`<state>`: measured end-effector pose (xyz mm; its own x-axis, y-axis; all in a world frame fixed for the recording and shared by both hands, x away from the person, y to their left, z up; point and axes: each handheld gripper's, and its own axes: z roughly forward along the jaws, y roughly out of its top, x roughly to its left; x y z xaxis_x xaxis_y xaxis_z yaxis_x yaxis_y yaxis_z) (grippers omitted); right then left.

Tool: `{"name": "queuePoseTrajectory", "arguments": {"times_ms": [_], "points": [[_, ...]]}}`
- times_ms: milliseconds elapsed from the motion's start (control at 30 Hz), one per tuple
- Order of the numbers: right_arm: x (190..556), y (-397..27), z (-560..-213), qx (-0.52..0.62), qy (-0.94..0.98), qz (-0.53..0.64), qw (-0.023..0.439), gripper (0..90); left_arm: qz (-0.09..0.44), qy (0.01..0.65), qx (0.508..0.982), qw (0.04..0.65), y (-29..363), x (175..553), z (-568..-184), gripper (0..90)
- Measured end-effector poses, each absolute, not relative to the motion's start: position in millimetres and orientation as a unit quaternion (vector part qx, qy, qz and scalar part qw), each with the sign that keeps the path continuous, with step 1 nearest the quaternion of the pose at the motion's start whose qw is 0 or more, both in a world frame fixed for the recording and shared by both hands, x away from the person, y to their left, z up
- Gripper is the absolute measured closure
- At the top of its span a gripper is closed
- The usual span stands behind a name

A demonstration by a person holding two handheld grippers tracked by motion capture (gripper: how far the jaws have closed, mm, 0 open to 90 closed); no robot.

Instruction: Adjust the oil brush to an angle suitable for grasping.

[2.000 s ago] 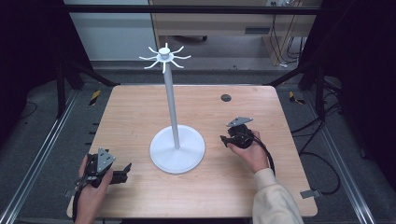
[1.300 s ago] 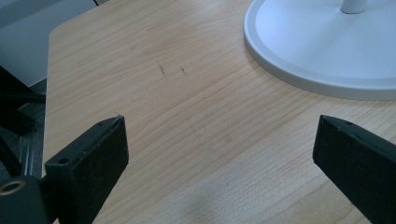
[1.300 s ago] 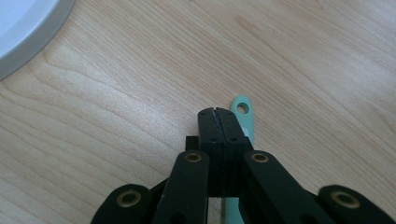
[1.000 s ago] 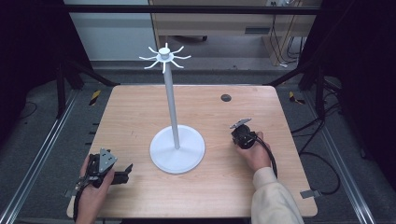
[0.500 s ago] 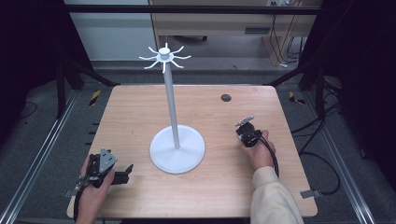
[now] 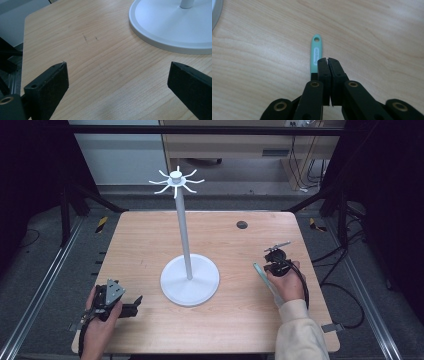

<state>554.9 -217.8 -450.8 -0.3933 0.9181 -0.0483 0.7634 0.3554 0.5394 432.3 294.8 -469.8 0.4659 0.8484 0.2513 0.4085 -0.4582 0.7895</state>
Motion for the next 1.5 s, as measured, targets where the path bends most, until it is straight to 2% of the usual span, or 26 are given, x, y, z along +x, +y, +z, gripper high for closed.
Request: {"name": "queuePoseTrajectory", "arguments": {"times_ms": [233, 467, 767, 1100, 1167, 1500], "points": [[549.1, -225.3, -451.2, 0.536, 0.811, 0.198, 0.123, 78.5, 0.330, 0.398, 0.789, 0.332, 294.0, 432.3, -470.1, 3.1], [532.7, -226.9, -452.7, 0.536, 0.815, 0.189, 0.113, 74.3, 0.331, 0.399, 0.788, 0.332, 293.9, 431.9, -470.1, 3.1], [534.0, -220.5, -457.0, 0.527, 0.827, 0.166, 0.104, 70.3, 0.330, 0.397, 0.789, 0.332, 293.8, 431.9, -470.4, 3.0], [534.8, -219.4, -461.7, 0.530, 0.828, 0.152, 0.104, 71.1, 0.329, 0.396, 0.789, 0.336, 294.6, 431.2, -469.4, 3.0], [536.0, -220.5, -463.6, 0.530, 0.828, 0.153, 0.100, 75.5, 0.330, 0.394, 0.789, 0.336, 293.4, 431.1, -469.6, 3.0], [538.0, -220.1, -469.3, 0.531, 0.830, 0.140, 0.095, 78.3, 0.329, 0.393, 0.791, 0.335, 292.6, 431.3, -469.8, 3.0]]}}
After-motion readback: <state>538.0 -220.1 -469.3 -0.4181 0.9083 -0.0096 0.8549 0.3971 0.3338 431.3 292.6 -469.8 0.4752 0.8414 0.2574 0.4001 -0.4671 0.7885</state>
